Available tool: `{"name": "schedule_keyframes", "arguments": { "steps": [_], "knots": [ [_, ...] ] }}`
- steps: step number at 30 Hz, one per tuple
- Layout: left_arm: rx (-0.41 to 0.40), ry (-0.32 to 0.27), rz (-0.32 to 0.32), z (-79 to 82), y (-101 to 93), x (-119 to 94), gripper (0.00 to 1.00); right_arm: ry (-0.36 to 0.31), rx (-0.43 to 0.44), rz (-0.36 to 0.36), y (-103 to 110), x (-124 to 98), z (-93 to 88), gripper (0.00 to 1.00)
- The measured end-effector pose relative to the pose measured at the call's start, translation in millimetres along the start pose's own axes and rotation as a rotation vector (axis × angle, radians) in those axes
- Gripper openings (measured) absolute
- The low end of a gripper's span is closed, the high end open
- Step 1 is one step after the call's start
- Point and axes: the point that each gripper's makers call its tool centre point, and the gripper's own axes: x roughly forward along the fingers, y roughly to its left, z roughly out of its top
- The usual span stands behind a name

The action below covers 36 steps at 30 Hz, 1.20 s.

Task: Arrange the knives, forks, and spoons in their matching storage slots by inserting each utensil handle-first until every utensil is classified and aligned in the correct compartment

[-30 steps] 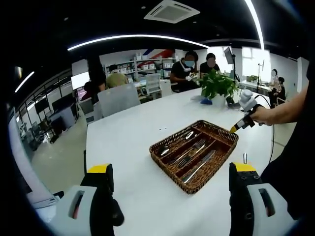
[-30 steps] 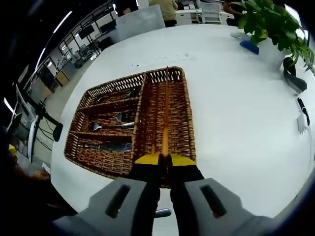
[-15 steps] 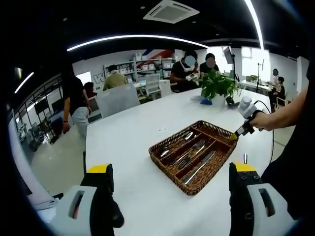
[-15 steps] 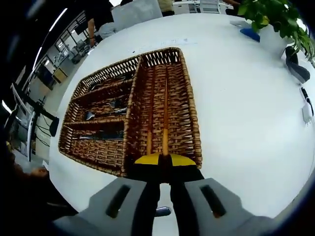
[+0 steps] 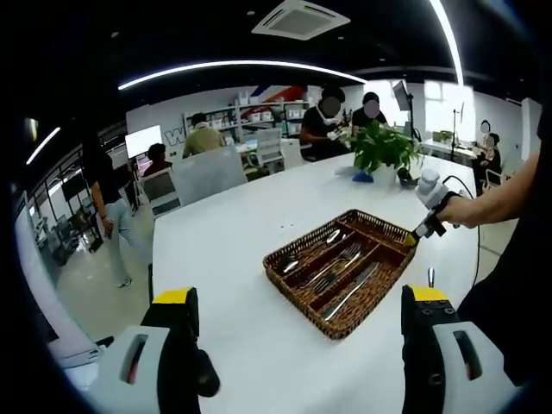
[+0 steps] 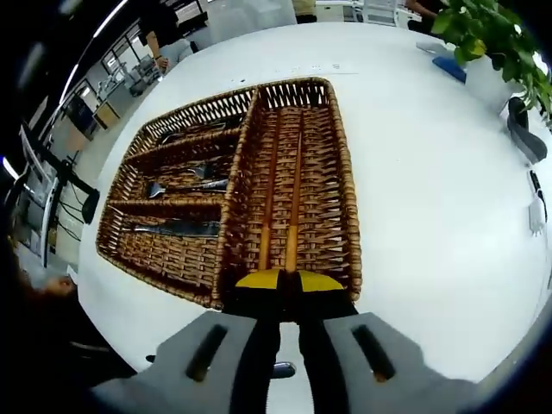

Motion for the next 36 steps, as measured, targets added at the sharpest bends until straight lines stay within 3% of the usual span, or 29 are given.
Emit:
{"name": "schedule_keyframes", "arguments": {
  "steps": [6, 12, 16, 19, 21, 22, 23, 24, 26, 27, 30, 31, 34, 36],
  "knots": [
    [0.001, -0.002, -0.001, 0.7, -1.0, 1, 0.99, 0.000, -0.096, 0.029, 4, 4, -0.4, 0.05],
    [0.003, 0.000, 0.007, 1.9, 1.6, -1, 0.99, 0.013, -0.070, 0.062, 5, 6, -0.3, 0.05],
    [0.002, 0.006, 0.008, 1.6, 2.2, -1, 0.99, -0.018, -0.104, 0.064, 8, 4, 4.9, 0.17],
    [0.004, 0.011, 0.022, 1.1, 4.6, 0, 0.99, -0.039, -0.189, 0.073, 6, 2, 8.0, 0.23],
    [-0.003, 0.010, 0.020, 1.3, 4.9, 0, 0.99, -0.081, -0.231, 0.060, 1, -4, 14.7, 0.26],
    [-0.004, 0.007, 0.018, 2.0, 5.0, 0, 0.99, -0.125, -0.264, 0.098, 4, -8, 22.8, 0.28],
    [0.000, 0.006, 0.019, 2.6, 5.2, 0, 0.99, -0.179, -0.279, 0.107, 4, -12, 31.1, 0.32],
    [0.002, 0.005, 0.020, 3.0, 5.4, 1, 0.99, -0.190, -0.281, 0.094, 0, -16, 34.2, 0.41],
    [0.003, -0.001, 0.022, 4.6, 6.4, 1, 0.99, -0.331, -0.348, 0.153, 9, -31, 58.4, 0.50],
    [0.004, -0.005, 0.023, 5.4, 7.0, 2, 0.99, -0.362, -0.330, 0.149, 7, -38, 64.9, 0.55],
    [0.004, -0.013, 0.016, 8.2, 7.0, 3, 0.99, -0.529, -0.327, 0.248, 23, -73, 96.6, 0.67],
    [0.005, -0.013, 0.015, 8.4, 7.0, 3, 0.99, -0.564, -0.366, 0.211, 19, -85, 106.4, 0.70],
    [0.010, -0.021, 0.015, 11.5, 6.5, 5, 0.99, -0.700, -0.441, 0.245, 30, -118, 130.9, 0.78],
    [0.005, -0.022, 0.011, 13.5, 5.3, 6, 0.99, -0.730, -0.498, 0.253, 35, -133, 140.2, 0.82]
  ]
}}
